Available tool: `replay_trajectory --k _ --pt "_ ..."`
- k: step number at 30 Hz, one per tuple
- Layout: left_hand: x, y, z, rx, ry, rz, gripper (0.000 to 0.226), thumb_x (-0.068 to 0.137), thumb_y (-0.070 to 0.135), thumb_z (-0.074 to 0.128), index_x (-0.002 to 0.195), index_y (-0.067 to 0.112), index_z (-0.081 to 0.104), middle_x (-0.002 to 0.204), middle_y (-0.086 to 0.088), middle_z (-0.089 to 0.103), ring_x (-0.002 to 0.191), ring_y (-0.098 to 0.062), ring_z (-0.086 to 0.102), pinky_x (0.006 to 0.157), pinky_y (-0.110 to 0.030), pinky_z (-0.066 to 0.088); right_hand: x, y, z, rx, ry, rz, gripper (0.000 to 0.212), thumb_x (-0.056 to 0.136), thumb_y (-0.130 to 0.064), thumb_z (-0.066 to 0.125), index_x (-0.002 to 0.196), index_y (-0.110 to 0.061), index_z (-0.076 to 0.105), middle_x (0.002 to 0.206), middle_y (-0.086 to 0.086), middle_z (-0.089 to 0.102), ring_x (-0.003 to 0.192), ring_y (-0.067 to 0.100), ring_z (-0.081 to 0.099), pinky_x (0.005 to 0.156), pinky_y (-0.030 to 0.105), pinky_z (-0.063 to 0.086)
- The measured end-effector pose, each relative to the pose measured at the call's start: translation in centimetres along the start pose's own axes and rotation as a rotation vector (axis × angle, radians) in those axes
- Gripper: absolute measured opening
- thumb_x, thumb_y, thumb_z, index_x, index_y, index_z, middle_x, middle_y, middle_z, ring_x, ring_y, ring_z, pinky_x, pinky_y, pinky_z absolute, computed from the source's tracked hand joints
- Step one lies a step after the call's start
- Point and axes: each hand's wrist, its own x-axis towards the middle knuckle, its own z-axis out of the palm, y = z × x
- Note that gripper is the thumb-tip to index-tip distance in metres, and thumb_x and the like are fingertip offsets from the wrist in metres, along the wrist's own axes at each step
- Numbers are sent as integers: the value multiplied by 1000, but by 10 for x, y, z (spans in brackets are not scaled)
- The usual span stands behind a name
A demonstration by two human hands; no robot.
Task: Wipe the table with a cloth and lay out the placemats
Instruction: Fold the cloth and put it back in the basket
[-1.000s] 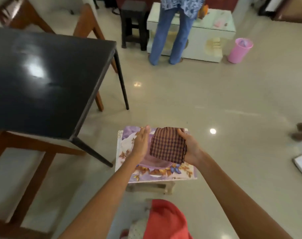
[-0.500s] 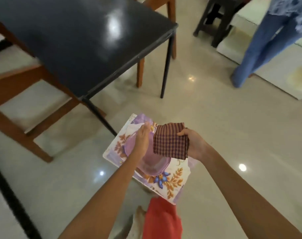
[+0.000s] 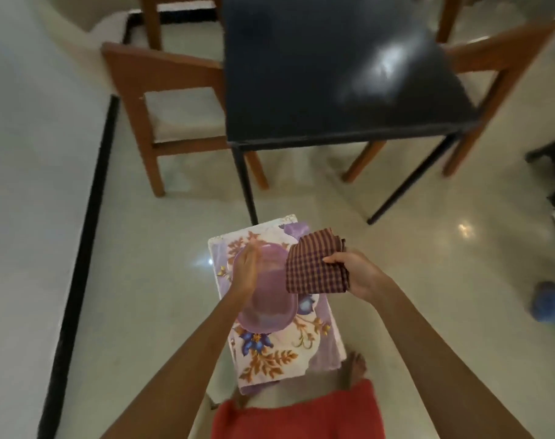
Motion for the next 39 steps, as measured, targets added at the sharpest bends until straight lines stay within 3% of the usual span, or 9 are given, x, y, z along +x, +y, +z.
replay_trajectory --k 4,7,10,17,21,26,28,33,39 --pt "-16 -20 21 -32 232 -60 42 103 36 34 133 11 50 117 2 55 106 -15 56 82 -15 45 35 -22 -8 -367 -77 -46 26 91 -3 55 115 -8 60 107 14 69 100 30 65 92 45 51" --pt "-25 -49 30 28 341 -169 65 91 67 32 139 25 46 138 2 52 127 -19 49 106 -40 41 52 -28 2 -558 -174 -108 28 89 2 56 116 -2 63 111 17 68 102 34 64 91 44 50" --pt "-42 -65 35 49 406 -250 75 83 78 27 138 30 44 140 6 49 131 -21 45 111 -49 33 56 -31 17 -764 -268 -139 28 90 1 56 117 -2 62 112 12 65 99 28 61 77 32 49" --pt "-62 -89 29 -8 595 -188 33 97 23 50 101 -8 61 106 -31 61 97 -41 59 82 -45 46 78 -16 61 -981 -379 -237 27 92 -9 61 119 -7 61 116 11 64 112 31 58 92 39 49" --pt "-56 -111 27 -10 617 -186 28 97 10 49 121 0 58 119 -15 61 110 -30 57 93 -37 45 114 3 89 -1256 -466 -355 39 91 -11 62 130 -6 57 131 10 56 119 31 53 100 39 43" --pt "-46 -131 35 -142 703 -204 28 94 3 50 122 3 57 116 -9 63 99 -17 57 71 -13 44 158 21 107 -1446 -588 -209 19 92 -18 63 109 -10 67 104 8 69 98 26 65 95 41 50" --pt "-39 -138 39 -173 758 -208 29 94 4 51 122 5 58 116 -7 63 101 -18 58 76 -14 44 176 26 110 -1439 -641 -143 20 91 -18 64 110 -11 67 103 7 69 97 25 65 94 40 51" --pt "-30 -148 51 -206 906 -204 25 93 6 55 117 7 62 110 -1 65 99 -12 60 93 -27 47 214 46 107 -1842 -560 -676 11 96 -9 52 91 -9 62 79 1 59 78 24 65 66 31 54" --pt "-31 -157 68 -246 1191 -279 26 88 6 63 113 12 56 93 0 62 81 -12 58 73 -27 51 195 23 82 -1237 -402 -1057 9 91 -7 62 91 -7 71 82 -3 64 69 9 59 63 9 42"
